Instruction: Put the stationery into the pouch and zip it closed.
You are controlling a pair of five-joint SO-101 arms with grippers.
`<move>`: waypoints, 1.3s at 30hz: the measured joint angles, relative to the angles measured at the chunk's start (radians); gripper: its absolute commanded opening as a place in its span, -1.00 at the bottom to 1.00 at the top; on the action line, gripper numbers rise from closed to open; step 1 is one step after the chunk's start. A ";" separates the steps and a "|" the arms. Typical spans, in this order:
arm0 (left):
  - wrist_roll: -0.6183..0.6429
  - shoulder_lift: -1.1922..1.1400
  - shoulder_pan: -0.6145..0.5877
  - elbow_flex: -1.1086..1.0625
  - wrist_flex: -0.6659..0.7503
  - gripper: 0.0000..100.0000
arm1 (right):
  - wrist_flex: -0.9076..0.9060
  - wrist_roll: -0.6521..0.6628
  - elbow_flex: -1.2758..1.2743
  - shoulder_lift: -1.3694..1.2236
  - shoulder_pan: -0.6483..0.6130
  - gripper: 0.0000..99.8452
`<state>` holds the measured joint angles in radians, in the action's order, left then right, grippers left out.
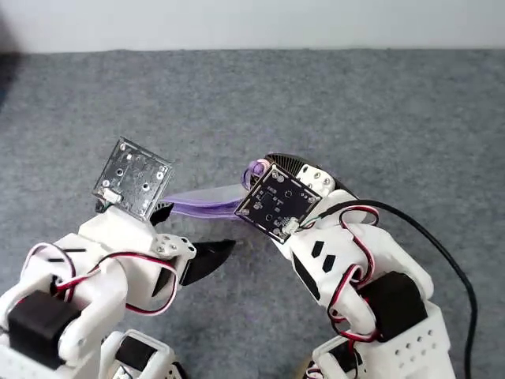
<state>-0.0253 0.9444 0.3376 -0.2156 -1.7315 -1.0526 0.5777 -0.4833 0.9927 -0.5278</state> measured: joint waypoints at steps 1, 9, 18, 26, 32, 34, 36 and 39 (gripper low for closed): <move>0.000 -0.014 0.000 0.000 0.009 -0.28 | 0.000 0.000 0.000 0.000 0.000 -0.99; 0.000 -0.164 0.037 -0.002 0.115 -0.29 | 0.000 0.000 0.000 0.000 0.000 -0.99; 0.000 -0.290 0.144 -0.002 0.126 -0.33 | 0.000 0.000 0.000 0.000 0.000 -0.99; 0.000 -0.356 0.149 -0.002 0.135 -0.69 | 0.000 0.000 0.000 0.000 0.041 -0.99; 0.000 -0.356 0.155 -0.002 0.137 -0.86 | 0.003 0.000 0.002 0.000 0.078 -0.99; 0.000 -0.356 0.155 -0.002 0.141 -0.89 | 0.005 0.000 0.002 0.000 0.078 -0.99; 0.000 -0.356 0.155 -0.002 0.163 -0.88 | 0.006 0.000 0.000 0.000 0.080 -0.99; 0.020 -0.359 0.155 -0.012 0.199 -0.80 | 0.008 0.000 0.000 0.000 0.089 -0.99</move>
<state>-0.0054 0.5854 0.4925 -0.2279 -1.5321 -1.0449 0.5777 -0.4833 0.9927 -0.4388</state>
